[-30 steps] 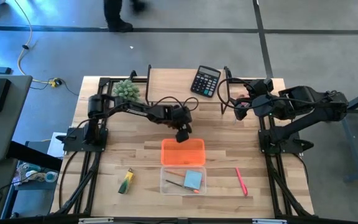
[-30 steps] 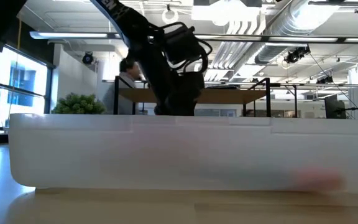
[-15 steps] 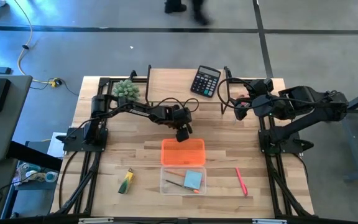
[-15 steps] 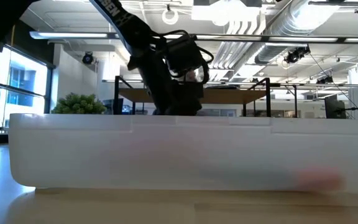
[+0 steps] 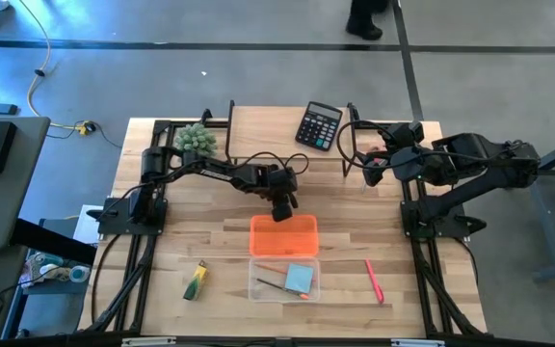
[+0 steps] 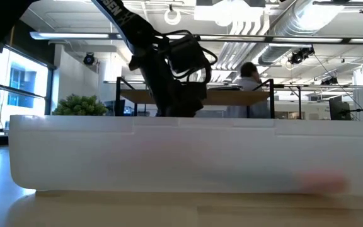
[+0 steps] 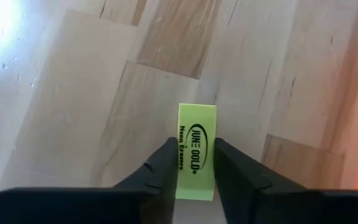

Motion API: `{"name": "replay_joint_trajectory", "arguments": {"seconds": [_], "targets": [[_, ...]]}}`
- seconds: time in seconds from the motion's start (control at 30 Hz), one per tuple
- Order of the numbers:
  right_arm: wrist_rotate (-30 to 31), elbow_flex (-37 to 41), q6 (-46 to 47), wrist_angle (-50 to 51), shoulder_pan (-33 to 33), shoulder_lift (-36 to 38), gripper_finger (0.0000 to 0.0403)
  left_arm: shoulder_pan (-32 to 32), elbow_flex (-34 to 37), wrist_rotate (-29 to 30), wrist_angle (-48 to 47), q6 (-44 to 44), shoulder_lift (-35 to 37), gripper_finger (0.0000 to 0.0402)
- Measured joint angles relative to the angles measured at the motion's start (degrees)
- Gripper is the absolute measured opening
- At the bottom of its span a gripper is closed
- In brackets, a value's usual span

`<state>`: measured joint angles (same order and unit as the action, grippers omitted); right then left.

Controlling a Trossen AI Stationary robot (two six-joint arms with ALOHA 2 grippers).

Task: Pack school essentials
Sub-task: Put the green eraser into the orange supply box

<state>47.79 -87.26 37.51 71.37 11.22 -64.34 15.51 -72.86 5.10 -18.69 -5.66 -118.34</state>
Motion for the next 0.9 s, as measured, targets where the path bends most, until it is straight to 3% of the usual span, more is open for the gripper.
{"name": "replay_joint_trajectory", "arguments": {"seconds": [0.27, 0.7, 0.9], "targets": [[0.0, 0.0, -0.02, 0.02, 0.0, 0.0, 0.0397, 0.03, 0.12, -3.79, -0.27, 1.56, 0.02, 0.0003], [-0.02, 0.0, -0.02, 0.04, 0.0, 0.0, 0.0397, 0.07, 0.15, -5.71, -0.4, 1.5, 0.22, 0.0005], [-0.02, 0.0, -0.01, 0.04, 0.01, 0.0, 0.0397, 0.21, -0.02, -8.19, -2.18, 6.94, 0.28, 0.0006]]}}
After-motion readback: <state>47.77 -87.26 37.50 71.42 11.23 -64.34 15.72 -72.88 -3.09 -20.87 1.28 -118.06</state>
